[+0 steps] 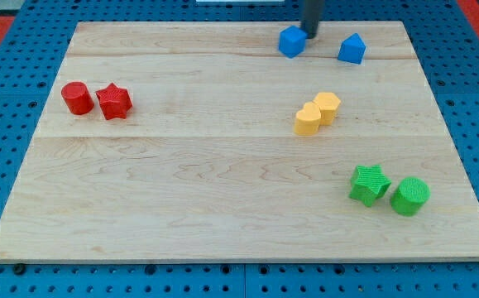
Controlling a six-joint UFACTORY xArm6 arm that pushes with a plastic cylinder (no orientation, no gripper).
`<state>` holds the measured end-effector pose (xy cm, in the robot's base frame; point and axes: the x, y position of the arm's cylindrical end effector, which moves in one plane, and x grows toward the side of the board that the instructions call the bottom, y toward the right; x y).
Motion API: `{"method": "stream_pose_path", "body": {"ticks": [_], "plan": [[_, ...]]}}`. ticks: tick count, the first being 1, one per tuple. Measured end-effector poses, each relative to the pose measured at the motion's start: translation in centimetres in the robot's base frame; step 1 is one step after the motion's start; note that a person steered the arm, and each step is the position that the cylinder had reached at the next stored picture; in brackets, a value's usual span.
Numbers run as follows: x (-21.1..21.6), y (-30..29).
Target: Move the blue cube to the top center
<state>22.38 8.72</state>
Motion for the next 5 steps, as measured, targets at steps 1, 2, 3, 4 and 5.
{"method": "stream_pose_path", "body": {"ticks": [1, 2, 3, 4, 5], "plan": [[0.9, 1.3], [2.8, 1.3], [2.8, -6.3], [2.4, -12.3], [-0.3, -9.8]]}}
